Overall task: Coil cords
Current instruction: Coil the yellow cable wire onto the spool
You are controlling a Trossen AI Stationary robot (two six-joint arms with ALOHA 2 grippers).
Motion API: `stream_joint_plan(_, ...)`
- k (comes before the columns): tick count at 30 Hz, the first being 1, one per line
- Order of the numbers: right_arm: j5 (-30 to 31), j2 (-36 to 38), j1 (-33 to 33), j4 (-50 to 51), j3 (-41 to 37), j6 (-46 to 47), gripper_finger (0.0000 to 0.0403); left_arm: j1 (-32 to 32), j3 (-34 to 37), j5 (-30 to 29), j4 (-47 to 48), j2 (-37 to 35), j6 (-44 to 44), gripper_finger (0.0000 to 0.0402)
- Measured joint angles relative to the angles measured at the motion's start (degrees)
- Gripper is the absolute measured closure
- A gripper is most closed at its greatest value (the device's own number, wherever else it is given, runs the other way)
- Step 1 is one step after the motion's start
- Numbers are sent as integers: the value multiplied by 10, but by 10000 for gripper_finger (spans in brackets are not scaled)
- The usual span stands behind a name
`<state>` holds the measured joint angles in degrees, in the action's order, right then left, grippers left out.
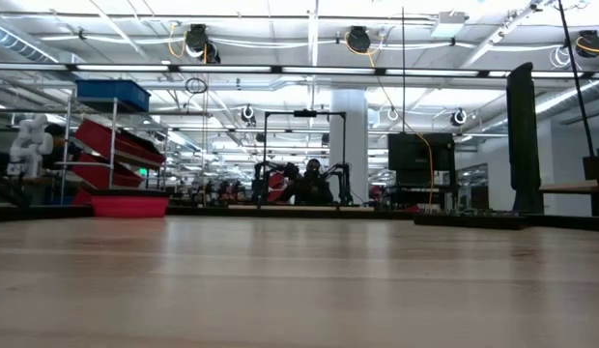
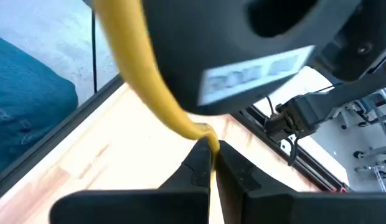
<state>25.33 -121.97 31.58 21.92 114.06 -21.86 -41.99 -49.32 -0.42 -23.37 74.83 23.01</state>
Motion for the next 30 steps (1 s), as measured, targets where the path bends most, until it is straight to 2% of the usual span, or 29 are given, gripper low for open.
stream_joint_plan(6, -4, 0, 0, 1, 0, 1, 403, -32, 0, -102, 37, -26, 22, 398)
stream_joint_plan(9, -32, 0, 0, 1, 0, 2, 403, -44, 0, -136, 46, -36, 38, 398)
stream_joint_plan(16, -46, 0, -4, 1, 0, 23, 393, -65, 0, -136, 42, -42, 45, 398)
stream_joint_plan(22, -42, 0, -1, 6, 0, 32, 349, -66, 0, -136, 37, -42, 49, 398)
stream_joint_plan(26, 2, 9, 13, 42, -1, 46, 308, -66, 0, -136, 12, -43, 49, 398)
stream_joint_plan(30, 120, 35, 39, 92, -1, 49, 277, -69, 0, -156, -4, -51, 44, 398)
